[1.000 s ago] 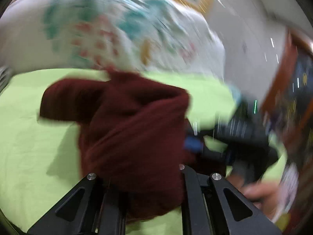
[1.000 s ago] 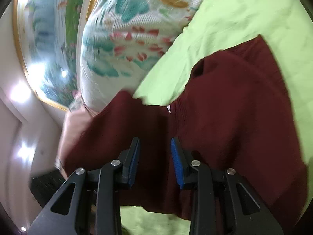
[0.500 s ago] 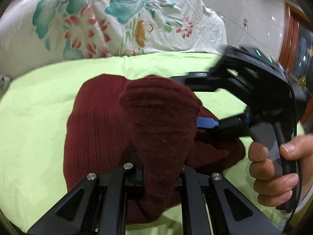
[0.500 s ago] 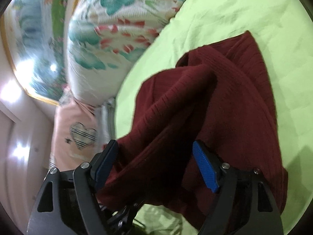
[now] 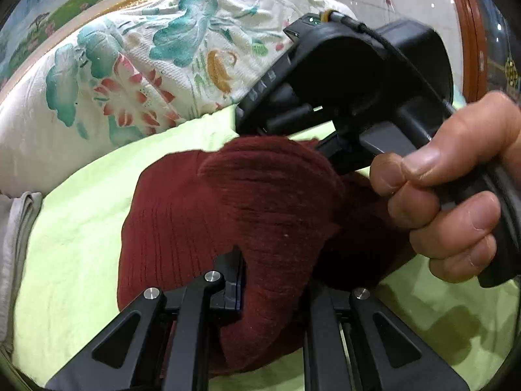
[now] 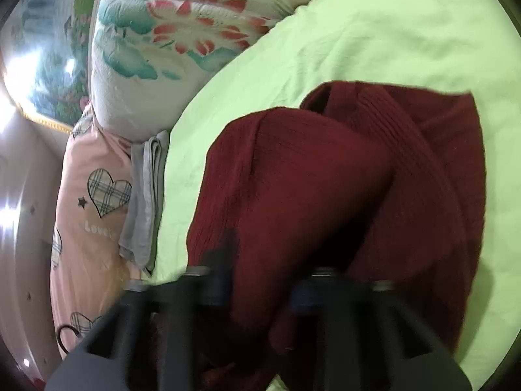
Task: Fold large clothes
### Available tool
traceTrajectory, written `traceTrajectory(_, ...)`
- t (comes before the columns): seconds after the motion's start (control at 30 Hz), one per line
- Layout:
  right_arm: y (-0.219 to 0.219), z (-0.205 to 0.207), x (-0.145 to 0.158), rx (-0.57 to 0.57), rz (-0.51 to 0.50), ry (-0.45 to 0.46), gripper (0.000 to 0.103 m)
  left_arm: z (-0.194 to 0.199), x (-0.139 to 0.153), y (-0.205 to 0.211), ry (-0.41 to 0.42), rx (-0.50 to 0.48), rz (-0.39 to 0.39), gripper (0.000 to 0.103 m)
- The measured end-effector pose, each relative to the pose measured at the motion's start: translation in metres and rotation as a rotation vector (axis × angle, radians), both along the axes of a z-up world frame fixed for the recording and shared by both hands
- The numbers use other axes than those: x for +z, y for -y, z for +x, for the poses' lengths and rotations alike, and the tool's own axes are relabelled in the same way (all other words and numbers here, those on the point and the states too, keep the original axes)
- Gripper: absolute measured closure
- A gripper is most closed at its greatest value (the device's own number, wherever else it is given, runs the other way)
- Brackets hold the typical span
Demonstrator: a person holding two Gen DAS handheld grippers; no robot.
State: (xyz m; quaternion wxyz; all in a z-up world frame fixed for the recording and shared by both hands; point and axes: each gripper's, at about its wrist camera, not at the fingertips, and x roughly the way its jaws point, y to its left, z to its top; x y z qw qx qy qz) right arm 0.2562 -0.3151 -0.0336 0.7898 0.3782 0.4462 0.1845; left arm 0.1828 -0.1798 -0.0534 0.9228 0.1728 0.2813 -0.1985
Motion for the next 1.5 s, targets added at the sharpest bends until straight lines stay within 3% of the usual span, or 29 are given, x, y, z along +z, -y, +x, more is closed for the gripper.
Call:
traceTrajectory(0.13, 0.018, -0.003, 0.032, 0.002, -0.021, 0.136, 0.088, 0.005, 0.019, 0.011, 0.017, -0.034, -0.055, 0.092)
traceTrajectory(0.23, 0.029, -0.006, 0.040, -0.013, -0.074, 0.187, 0.088, 0.015, 0.020, 0.024, -0.026, -0.063, -0.091, 0.091)
traceTrajectory(0.33, 0.041, -0.006, 0.015, -0.035, -0.121, 0.119, 0.088, 0.023, 0.003, 0.038, -0.102, -0.079, -0.078, 0.091)
traceTrajectory(0.43, 0.054, -0.012, -0.014, -0.064, -0.103, 0.060, 0.088, 0.023, -0.012, 0.046, -0.143, -0.091, -0.065, 0.090)
traceTrajectory(0.53, 0.061, -0.018, -0.017, -0.078, -0.095, 0.080, 0.088, 0.021, -0.016, 0.047, -0.151, -0.105, -0.063, 0.088)
traceTrajectory(0.73, 0.048, -0.023, -0.004, -0.072, -0.208, 0.107, 0.090, 0.012, 0.002, 0.026, -0.224, -0.135, -0.113, 0.064)
traceTrajectory(0.87, 0.050, -0.038, 0.012, -0.118, -0.236, 0.167, 0.091, -0.009, 0.027, -0.006, -0.229, -0.141, -0.199, 0.038)
traceTrajectory(1.0, 0.053, -0.033, -0.008, -0.111, -0.252, 0.085, 0.090, -0.005, 0.052, -0.055, -0.194, -0.042, -0.270, 0.020)
traceTrajectory(1.1, 0.058, -0.040, -0.014, -0.138, -0.204, 0.080, 0.085, 0.011, 0.056, -0.085, -0.211, 0.048, -0.317, 0.018)
traceTrajectory(1.2, 0.061, -0.050, -0.002, -0.178, -0.230, 0.088, 0.068, 0.041, 0.045, -0.114, -0.292, 0.129, -0.373, 0.018)
traceTrajectory(1.33, 0.062, -0.063, 0.010, -0.201, -0.220, 0.109, 0.023, 0.062, 0.023, -0.141, -0.411, 0.186, -0.483, 0.019)
traceTrajectory(1.5, 0.060, -0.069, 0.009, -0.199, -0.186, 0.089, 0.023, 0.083, 0.003, -0.141, -0.528, 0.152, -0.561, 0.019)
